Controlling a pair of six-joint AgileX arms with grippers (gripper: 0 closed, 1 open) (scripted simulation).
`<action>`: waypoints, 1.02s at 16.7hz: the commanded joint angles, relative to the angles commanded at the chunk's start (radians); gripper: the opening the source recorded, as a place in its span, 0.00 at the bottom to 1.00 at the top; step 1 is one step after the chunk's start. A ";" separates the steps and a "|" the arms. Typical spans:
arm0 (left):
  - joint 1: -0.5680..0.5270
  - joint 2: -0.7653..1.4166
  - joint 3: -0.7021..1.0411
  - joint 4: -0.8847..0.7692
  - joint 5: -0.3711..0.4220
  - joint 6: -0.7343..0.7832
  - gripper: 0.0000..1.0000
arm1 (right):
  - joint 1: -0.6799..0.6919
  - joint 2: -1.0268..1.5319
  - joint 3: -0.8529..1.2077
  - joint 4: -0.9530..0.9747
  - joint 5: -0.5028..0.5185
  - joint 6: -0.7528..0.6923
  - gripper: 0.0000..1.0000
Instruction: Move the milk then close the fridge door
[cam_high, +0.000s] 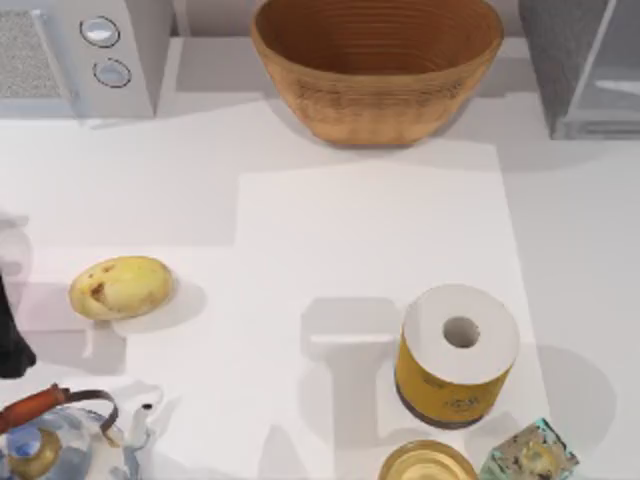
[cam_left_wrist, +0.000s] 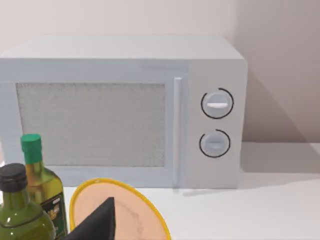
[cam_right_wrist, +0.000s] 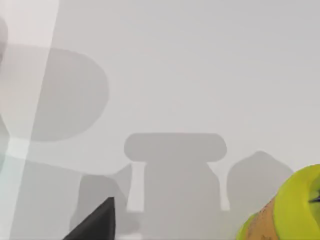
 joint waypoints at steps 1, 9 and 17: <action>0.000 0.000 0.000 0.000 0.000 0.000 1.00 | -0.049 0.050 0.022 -0.005 -0.018 -0.050 1.00; 0.000 0.000 0.000 0.000 0.000 0.000 1.00 | -0.572 0.605 0.197 -0.094 -0.249 -0.551 1.00; 0.000 0.000 0.000 0.000 0.000 0.000 1.00 | -1.084 1.216 0.354 -0.129 -0.521 -1.088 1.00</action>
